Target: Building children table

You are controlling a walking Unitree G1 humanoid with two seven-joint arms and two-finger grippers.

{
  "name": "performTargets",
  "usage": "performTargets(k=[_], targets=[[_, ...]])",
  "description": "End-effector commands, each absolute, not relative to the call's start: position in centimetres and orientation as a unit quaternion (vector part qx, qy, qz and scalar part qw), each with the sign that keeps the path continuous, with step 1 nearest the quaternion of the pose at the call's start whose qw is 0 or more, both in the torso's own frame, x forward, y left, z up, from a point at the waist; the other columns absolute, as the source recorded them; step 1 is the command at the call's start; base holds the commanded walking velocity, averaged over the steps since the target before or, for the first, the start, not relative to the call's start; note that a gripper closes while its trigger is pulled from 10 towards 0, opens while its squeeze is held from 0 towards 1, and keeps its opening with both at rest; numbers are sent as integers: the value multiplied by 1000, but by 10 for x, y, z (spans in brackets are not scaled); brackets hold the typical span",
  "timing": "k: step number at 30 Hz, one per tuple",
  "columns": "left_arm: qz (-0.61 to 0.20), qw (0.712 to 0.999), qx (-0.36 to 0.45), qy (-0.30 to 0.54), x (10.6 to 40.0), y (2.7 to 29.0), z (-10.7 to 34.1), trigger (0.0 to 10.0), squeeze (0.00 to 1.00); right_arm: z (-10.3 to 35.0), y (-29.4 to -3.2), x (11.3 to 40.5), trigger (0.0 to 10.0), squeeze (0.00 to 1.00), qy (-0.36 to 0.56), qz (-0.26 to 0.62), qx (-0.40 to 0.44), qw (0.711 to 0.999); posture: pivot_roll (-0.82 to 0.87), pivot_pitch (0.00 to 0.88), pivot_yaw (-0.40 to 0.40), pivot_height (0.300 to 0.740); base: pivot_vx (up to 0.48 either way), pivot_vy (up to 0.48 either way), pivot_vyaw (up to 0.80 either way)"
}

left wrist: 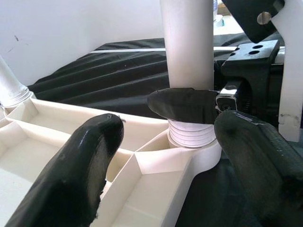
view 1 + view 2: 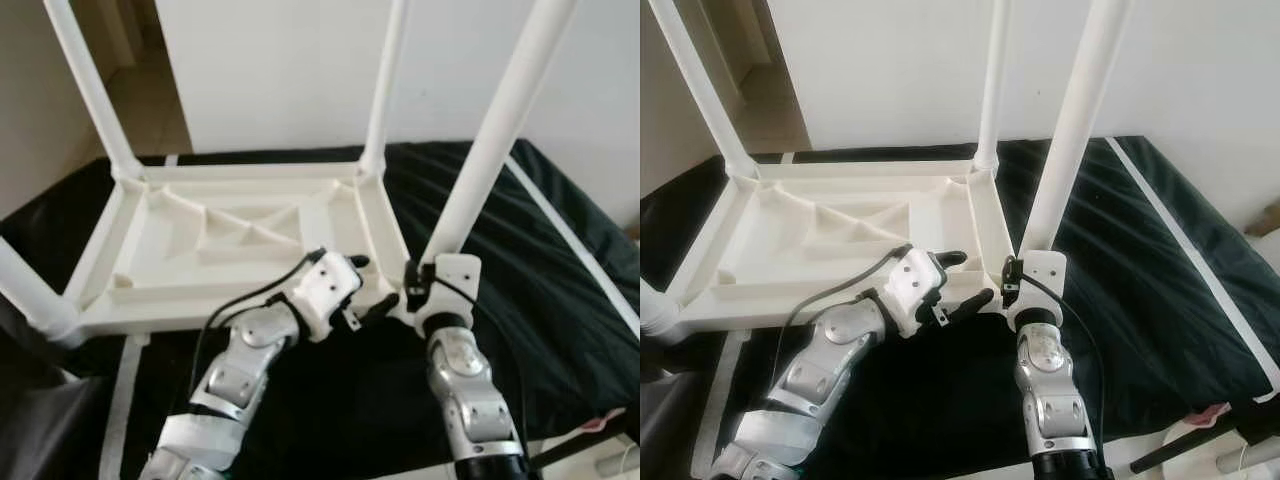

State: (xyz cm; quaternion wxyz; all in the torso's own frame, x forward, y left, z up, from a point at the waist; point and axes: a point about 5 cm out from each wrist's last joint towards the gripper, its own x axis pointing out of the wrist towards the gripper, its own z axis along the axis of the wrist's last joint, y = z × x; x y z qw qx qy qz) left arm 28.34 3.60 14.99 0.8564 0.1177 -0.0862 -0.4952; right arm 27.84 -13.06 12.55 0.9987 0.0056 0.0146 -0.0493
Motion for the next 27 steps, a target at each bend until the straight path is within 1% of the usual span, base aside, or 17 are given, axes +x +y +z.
performTargets(k=[1, 4, 5, 6, 7, 10, 13, 16, 18, 20, 21, 25, 26, 27], targets=[[-478, 867, 114, -84, 284, 36, 148, 10000, 0, 98, -127, 271, 10000, 0, 88, -50, -1, 995, 21, 0, -29, 740, 0, 0, 0], [-478, 867, 113, -84, 284, 36, 148, 10000, 0, 101, -126, 271, 10000, 0, 78, -51, 2, 996, 20, 0, -30, 740, 0, 0, 0], [-478, 867, 113, -84, 284, 36, 148, 10000, 0, 103, -127, 272, 10000, 396, 71, -51, 3, 996, 20, 0, -31, 740, 0, 0, 0], [-478, 867, 113, -84, 284, 36, 148, 10000, 0, 103, -127, 272, 10000, 396, 71, -51, 3, 996, 20, 0, -31, 740, 0, 0, 0], [-478, 867, 113, -84, 284, 36, 149, 10000, 0, 105, -127, 272, 10000, 1000, 64, -45, 3, 997, 20, 0, -31, 740, 0, 0, 0], [-478, 867, 112, -86, 285, 35, 150, 10000, 0, 108, -128, 272, 10000, 1000, 58, -37, 4, 998, 15, 0, -29, 740, 0, 0, 0], [-477, 867, 111, -88, 287, 34, 152, 10000, 0, 117, -136, 270, 10000, 1000, 27, 2, -3, 1000, 7, 0, -31, 740, 0, 0, 0], [-477, 868, 110, -88, 287, 34, 152, 10000, 0, 119, -138, 269, 10000, 1000, 22, 12, -7, 1000, 7, 0, -31, 740, 0, 0, 0], [-476, 868, 109, -89, 287, 34, 152, 10000, 0, 121, -147, 265, 10000, 1000, 14, 35, -14, 999, 2, 0, -30, 740, 0, 0, 0], [-476, 868, 109, -89, 287, 34, 152, 10000, 0, 121, -147, 265, 10000, 1000, 14, 35, -14, 999, 2, 0, -30, 740, 0, 0, 0], [-477, 868, 108, -88, 287, 33, 152, 10000, 0, 123, -159, 262, 10000, 1000, 8, 75, -27, 997, -2, 0, -28, 740, 0, 0, 0], [-477, 868, 107, -88, 286, 34, 151, 10000, 0, 123, -163, 261, 10000, 1000, 7, 90, -30, 995, -2, 0, -28, 740, 0, 0, 0], [-478, 867, 107, -87, 286, 34, 151, 10000, 0, 125, -169, 261, 10000, 180, 4, 107, -37, 994, -3, 0, -26, 740, 0, 0, 0], [-478, 867, 107, -86, 287, 34, 151, 10000, 0, 127, -174, 262, 10000, 0, 1, 121, -46, 992, -5, 0, -23, 740, 0, 0, 0]])
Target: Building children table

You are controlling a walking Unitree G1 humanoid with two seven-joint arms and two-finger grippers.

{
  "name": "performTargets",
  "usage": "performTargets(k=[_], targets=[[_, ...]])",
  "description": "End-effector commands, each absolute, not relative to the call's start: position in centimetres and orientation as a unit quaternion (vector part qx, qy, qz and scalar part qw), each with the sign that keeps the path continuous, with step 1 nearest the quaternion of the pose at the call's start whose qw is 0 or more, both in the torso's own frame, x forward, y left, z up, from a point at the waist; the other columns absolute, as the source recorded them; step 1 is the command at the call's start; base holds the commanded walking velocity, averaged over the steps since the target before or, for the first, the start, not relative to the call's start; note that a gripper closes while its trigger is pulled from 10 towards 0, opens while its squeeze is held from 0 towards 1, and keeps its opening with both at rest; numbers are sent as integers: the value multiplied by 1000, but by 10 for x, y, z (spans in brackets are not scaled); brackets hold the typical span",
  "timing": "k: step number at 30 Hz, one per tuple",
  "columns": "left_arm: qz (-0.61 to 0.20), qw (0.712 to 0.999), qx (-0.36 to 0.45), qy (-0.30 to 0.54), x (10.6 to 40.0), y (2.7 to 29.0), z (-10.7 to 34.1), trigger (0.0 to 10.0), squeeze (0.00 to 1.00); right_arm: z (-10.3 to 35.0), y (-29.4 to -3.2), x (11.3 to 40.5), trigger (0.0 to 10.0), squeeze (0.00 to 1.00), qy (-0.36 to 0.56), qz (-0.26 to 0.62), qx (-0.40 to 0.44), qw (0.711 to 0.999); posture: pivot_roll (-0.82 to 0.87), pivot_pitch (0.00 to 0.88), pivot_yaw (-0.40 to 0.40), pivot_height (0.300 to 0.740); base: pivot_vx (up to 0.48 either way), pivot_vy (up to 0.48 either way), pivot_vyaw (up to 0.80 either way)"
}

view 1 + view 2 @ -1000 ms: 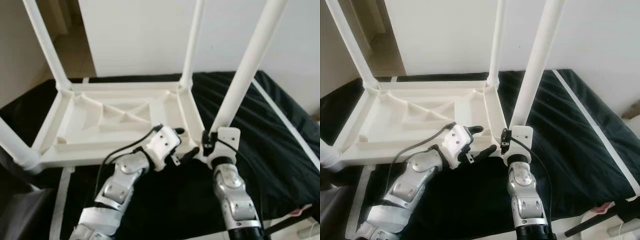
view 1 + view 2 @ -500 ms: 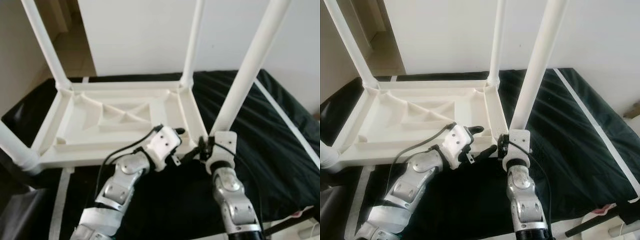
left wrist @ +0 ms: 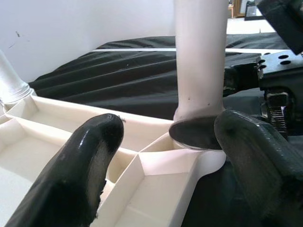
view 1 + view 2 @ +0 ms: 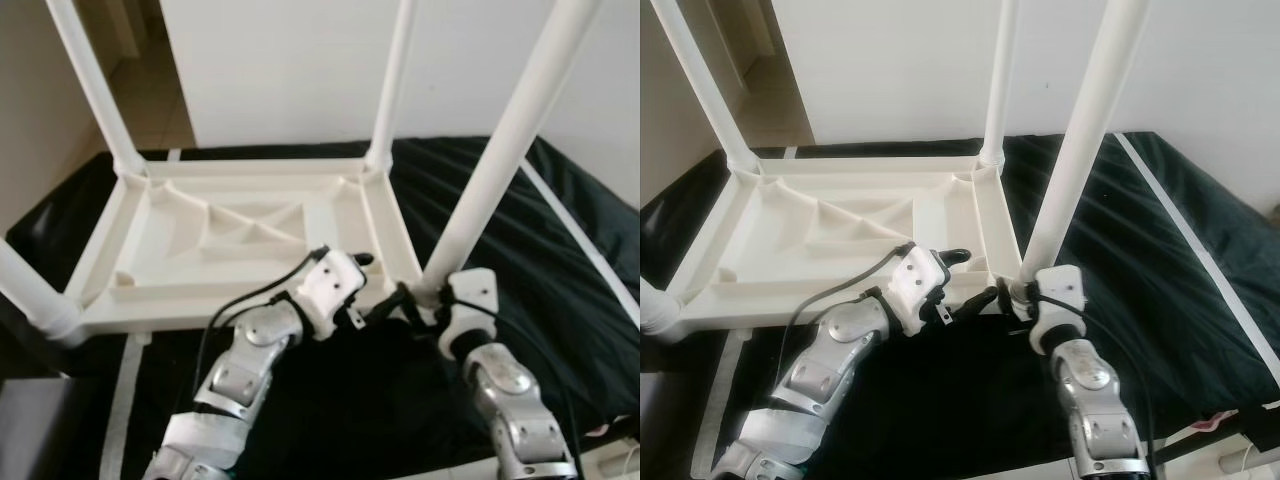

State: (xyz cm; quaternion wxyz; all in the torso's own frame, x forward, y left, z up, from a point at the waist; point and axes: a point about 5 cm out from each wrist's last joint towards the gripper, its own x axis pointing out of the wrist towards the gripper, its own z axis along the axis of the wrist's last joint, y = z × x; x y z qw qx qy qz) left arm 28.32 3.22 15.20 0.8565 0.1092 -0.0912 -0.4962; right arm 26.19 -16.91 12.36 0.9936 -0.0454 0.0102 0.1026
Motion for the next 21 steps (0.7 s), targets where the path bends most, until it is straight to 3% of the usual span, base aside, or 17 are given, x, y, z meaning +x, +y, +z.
performTargets(k=[1, 9, 18, 19, 20, 21], targets=[[-478, 867, 107, -86, 287, 34, 151, 10000, 0, 127, -174, 262, 10000, 0, 1, 121, -46, 992, -5, 0, -23, 740, 0, 0, 0], [-482, 864, 110, -88, 288, 33, 153, 10000, 0, 140, -181, 274, 10000, 0, -2, 244, -90, 966, -7, 0, -14, 740, 0, 0, 0], [-485, 863, 110, -91, 289, 31, 154, 10000, 0, 138, -175, 283, 10000, 0, 13, 297, -120, 947, -7, 0, -16, 740, 0, 0, 0], [-485, 863, 110, -92, 289, 31, 154, 10000, 0, 136, -175, 285, 9333, 0, 15, 301, -123, 946, -4, 0, -17, 740, 0, 0, 0], [-485, 863, 110, -92, 289, 31, 154, 10000, 0, 136, -175, 285, 9333, 0, 15, 301, -123, 946, -4, 0, -17, 740, 0, 0, 0], [-484, 863, 111, -92, 289, 31, 154, 10000, 0, 130, -178, 287, 0, 0, 31, 302, -142, 942, 0, 0, -19, 740, 0, 0, 0]])
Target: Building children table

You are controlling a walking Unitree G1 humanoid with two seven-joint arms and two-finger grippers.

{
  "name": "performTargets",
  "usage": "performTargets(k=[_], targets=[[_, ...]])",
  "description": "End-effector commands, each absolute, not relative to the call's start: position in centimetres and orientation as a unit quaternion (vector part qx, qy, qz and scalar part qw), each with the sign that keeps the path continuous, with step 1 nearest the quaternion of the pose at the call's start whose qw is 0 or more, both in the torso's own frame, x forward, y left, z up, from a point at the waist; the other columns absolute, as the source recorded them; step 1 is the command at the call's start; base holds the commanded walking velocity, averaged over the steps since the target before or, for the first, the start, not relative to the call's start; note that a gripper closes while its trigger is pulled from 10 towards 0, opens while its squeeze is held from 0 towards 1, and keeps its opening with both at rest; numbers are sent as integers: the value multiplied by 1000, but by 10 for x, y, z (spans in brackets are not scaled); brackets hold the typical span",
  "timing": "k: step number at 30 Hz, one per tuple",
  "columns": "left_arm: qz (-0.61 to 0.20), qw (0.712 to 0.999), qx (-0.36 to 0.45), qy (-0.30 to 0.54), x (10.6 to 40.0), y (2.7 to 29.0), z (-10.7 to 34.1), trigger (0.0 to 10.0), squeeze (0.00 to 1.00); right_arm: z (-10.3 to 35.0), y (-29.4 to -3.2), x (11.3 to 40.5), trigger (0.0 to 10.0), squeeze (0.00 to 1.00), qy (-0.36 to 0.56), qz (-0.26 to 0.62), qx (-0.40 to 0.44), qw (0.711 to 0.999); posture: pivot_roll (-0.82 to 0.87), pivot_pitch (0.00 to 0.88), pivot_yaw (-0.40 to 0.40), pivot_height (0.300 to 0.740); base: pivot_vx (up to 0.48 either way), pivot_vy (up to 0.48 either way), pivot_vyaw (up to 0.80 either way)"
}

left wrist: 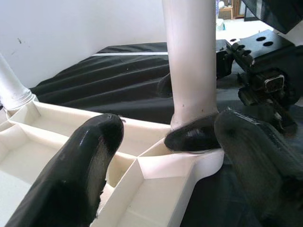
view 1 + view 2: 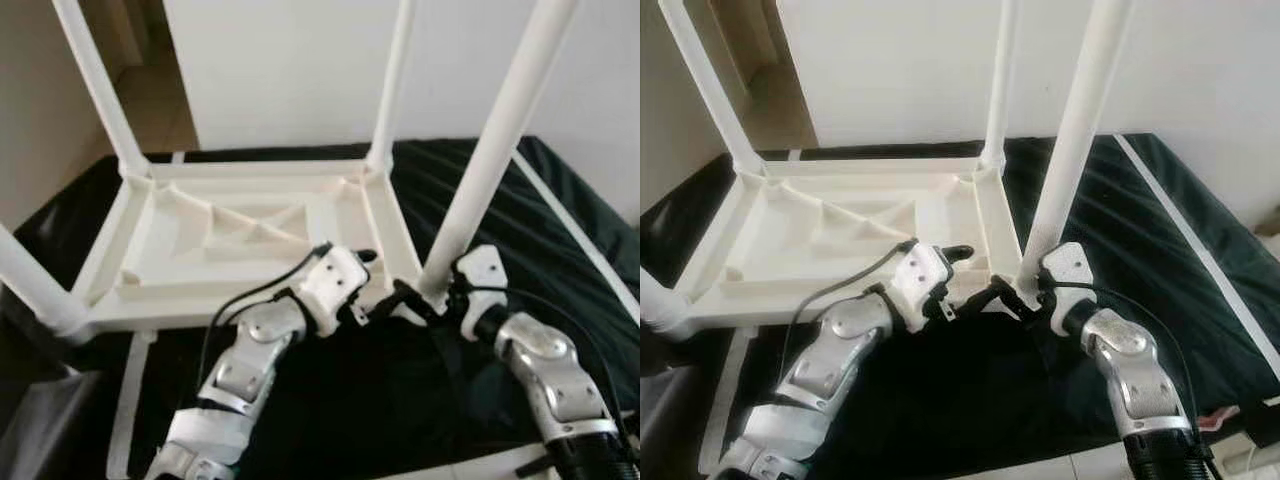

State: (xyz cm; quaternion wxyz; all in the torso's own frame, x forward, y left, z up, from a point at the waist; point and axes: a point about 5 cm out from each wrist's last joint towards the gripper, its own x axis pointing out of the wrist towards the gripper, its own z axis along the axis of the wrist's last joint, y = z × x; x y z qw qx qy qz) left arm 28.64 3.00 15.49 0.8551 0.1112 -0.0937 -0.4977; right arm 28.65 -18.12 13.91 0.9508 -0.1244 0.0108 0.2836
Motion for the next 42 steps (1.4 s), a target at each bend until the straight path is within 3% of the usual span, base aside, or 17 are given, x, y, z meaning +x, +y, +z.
performTargets(k=[1, 14, 15, 22, 26, 42], targets=[[-484, 863, 111, -92, 289, 31, 154, 10000, 0, 130, -178, 287, 0, 0, 31, 302, -142, 942, 0, 0, -19, 740, 0, 0, 0], [-488, 861, 111, -92, 288, 31, 154, 10000, 0, 115, -183, 283, 0, 0, 66, 310, -156, 936, -4, 0, -10, 740, 0, 0, 0], [-490, 860, 110, -92, 288, 30, 154, 10000, 0, 113, -183, 284, 10000, 0, 67, 305, -149, 938, -4, 0, -10, 740, 0, 0, 0], [-491, 859, 110, -91, 288, 30, 154, 10000, 0, 111, -184, 285, 10000, 0, 73, 288, -150, 943, -8, 0, -9, 740, 0, 0, 0], [-493, 858, 110, -91, 288, 29, 153, 10000, 0, 110, -185, 288, 10000, 0, 80, 223, -130, 963, -8, 0, -10, 740, 0, 0, 0], [-501, 854, 108, -90, 285, 26, 151, 10000, 0, 112, -154, 288, 10000, 0, 97, 70, -45, 992, -20, 0, -6, 740, 0, 0, 0]])
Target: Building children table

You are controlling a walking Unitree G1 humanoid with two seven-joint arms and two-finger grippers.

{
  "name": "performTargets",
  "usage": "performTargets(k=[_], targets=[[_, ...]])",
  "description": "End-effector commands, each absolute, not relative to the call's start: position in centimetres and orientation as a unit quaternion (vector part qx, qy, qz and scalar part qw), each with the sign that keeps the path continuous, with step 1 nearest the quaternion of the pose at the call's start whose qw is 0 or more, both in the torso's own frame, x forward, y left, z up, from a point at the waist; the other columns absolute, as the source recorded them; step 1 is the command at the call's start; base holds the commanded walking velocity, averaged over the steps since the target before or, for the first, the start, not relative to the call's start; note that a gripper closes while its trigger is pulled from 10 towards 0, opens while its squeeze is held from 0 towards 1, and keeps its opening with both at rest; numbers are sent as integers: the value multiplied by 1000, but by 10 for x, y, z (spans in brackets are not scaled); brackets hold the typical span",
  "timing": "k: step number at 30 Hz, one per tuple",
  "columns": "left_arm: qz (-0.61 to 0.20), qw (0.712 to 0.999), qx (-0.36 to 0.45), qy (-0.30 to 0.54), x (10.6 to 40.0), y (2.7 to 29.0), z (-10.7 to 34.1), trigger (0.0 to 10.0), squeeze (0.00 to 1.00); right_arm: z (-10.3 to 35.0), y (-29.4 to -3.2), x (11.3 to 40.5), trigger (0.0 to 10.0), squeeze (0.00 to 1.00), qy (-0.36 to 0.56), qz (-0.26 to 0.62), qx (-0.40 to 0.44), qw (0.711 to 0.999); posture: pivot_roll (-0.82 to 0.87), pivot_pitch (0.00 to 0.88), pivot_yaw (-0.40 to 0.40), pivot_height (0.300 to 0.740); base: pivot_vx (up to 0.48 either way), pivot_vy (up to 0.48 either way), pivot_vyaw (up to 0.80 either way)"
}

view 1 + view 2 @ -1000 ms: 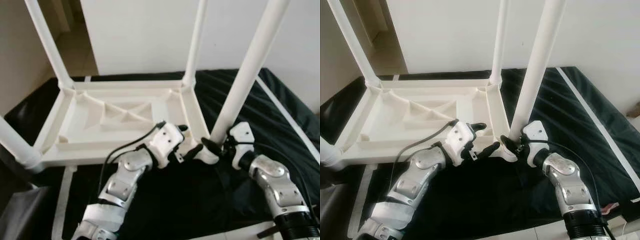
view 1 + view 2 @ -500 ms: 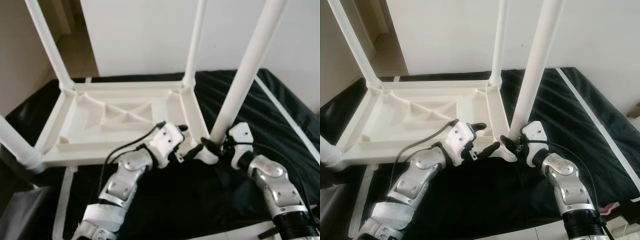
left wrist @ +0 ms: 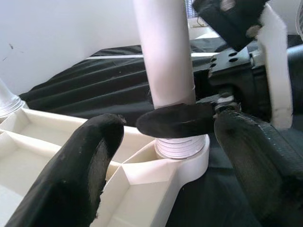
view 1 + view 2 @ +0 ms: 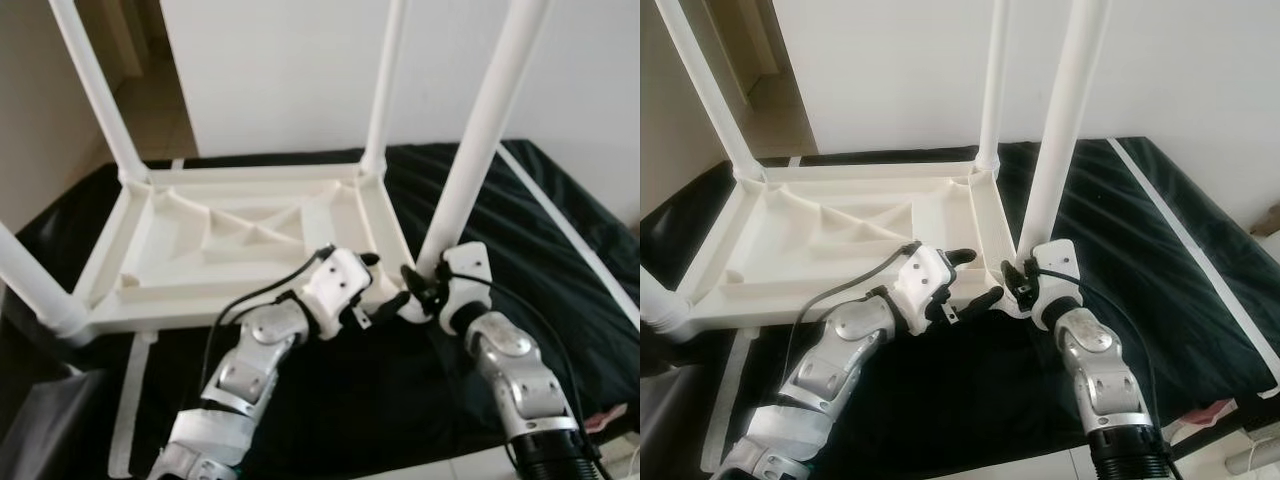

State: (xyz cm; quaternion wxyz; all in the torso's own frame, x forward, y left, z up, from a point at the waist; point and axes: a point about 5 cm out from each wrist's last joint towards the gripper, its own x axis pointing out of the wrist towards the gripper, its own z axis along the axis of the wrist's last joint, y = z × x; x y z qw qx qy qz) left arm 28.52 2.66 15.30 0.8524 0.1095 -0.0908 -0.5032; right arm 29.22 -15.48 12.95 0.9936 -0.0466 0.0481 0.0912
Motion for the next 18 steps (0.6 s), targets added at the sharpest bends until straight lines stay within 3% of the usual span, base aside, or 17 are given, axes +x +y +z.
performTargets(k=[1, 8, 18], targets=[[-501, 854, 108, -90, 285, 26, 151, 10000, 0, 112, -154, 288, 10000, 0, 97, 70, -45, 992, -20, 0, -6, 740, 0, 0, 0], [-499, 855, 106, -92, 285, 25, 153, 10000, 0, 114, -139, 289, 10000, 0, 95, -71, 20, 993, -7, 0, -18, 740, 0, 0, 0], [-503, 853, 105, -95, 285, 21, 154, 10000, 0, 121, -122, 286, 10000, 0, 94, -57, 44, 993, -10, 0, -16, 740, 0, 0, 0]])
